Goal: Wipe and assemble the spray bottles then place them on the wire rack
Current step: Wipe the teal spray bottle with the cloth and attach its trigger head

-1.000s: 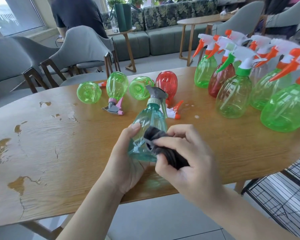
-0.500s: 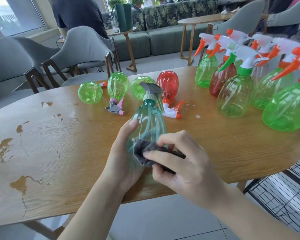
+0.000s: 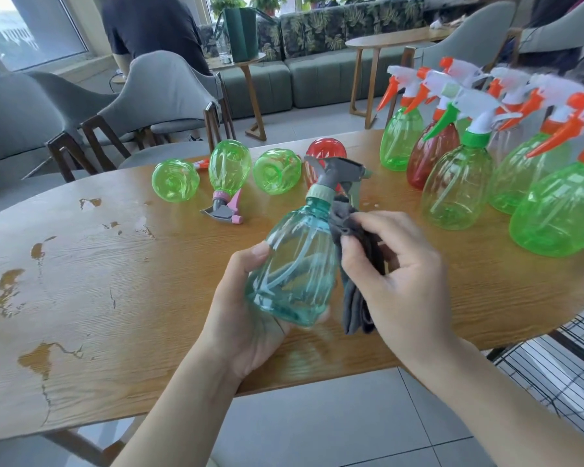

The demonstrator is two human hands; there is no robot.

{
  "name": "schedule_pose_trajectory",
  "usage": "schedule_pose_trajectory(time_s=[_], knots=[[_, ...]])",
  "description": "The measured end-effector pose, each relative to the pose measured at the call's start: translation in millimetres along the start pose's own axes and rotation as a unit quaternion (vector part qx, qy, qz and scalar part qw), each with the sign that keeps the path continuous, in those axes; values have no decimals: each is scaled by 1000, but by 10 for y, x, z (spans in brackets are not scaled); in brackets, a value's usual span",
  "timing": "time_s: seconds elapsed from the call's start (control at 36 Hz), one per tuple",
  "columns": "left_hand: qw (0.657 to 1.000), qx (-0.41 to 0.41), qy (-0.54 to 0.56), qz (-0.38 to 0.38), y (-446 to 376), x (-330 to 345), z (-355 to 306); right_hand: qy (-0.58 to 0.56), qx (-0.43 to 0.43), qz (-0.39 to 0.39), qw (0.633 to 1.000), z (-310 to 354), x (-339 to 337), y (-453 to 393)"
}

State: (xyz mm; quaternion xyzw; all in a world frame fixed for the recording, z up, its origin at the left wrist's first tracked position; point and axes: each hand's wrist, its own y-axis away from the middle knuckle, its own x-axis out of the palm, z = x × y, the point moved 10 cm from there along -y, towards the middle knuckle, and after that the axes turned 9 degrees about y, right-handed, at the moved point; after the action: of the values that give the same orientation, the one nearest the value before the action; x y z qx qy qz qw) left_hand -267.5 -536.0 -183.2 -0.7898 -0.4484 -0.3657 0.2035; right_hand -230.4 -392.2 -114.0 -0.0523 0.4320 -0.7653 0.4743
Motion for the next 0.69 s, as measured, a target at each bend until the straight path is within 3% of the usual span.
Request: schedule_pose_trajectory(time_s=[0.14,0.42,0.69], knots=[[1000,10,-3,-17,2,-33,-48,8,-47,0,999,104,47,111],[999,-46,6,-8,-2,-16,90,13,-6,-2,1000,-9,41,51],[1000,-11,-7,-6,-27,-70,17,17,-96,7,995,224,86,139]])
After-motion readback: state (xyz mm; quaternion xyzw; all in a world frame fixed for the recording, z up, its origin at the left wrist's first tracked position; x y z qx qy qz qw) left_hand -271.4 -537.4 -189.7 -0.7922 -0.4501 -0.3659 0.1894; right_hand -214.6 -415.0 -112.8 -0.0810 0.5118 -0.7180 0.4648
